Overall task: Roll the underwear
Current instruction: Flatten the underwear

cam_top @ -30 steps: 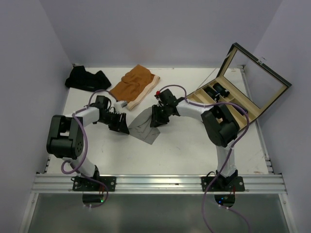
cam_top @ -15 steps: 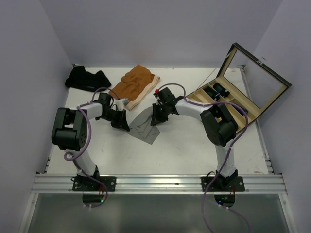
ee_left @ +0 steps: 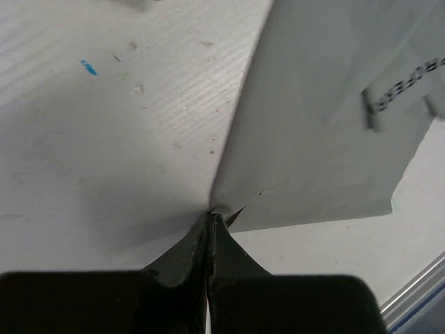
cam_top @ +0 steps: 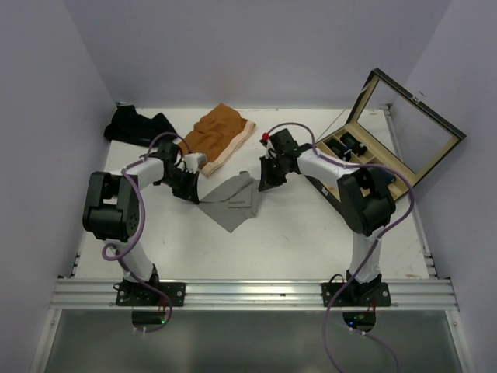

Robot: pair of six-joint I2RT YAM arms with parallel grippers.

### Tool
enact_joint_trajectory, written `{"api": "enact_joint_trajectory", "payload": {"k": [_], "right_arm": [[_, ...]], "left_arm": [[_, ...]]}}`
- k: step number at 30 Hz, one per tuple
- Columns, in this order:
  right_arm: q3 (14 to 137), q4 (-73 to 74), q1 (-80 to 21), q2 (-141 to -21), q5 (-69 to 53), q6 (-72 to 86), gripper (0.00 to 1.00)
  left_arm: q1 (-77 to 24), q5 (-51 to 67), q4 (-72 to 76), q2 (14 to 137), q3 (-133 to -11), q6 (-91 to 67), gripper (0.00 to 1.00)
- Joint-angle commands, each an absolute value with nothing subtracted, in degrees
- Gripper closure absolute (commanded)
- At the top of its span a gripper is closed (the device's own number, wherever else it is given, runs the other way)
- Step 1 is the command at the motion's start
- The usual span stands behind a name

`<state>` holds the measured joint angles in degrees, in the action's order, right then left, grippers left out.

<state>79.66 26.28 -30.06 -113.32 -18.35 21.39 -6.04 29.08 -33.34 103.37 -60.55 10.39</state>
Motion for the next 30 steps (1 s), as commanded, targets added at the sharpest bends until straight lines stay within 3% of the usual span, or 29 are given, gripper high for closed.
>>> {"api": "enact_joint_trajectory", "payload": {"k": [1,12,18,19,22,25,30], "right_arm": [[79.0,30.3,-28.7,-107.1,-15.2,12.2,1.0],[85.4,36.5,-28.0,-114.7,-7.3,-5.3,1.0],[88.3,39.5,-27.9,-116.8,-4.8,-8.6,1.0],[90.1,42.2,-27.9,-117.0,-4.7,-8.8,0.87],[91.4,45.6,-28.0,-115.2,-5.0,-7.9,0.72],[89.6,46.0,-27.9,-110.0,-6.9,-5.8,0.64],[85.9,44.1,-27.9,-105.8,-13.3,-3.8,0.74]], "left_arm": [[-5.4,19.5,-34.4,104.1,-63.1,17.6,1.0],[-8.6,14.0,-30.6,109.5,-74.7,26.0,1.0],[-10.8,8.4,-30.1,107.4,-75.1,29.9,0.81],[-10.8,8.3,-30.4,105.4,-74.8,30.4,0.74],[-10.5,11.1,-30.9,98.3,-72.0,31.4,0.67],[-11.2,18.1,-32.9,92.5,-69.4,32.0,0.65],[-17.7,23.1,-34.7,89.5,-67.2,31.0,0.64]]}}
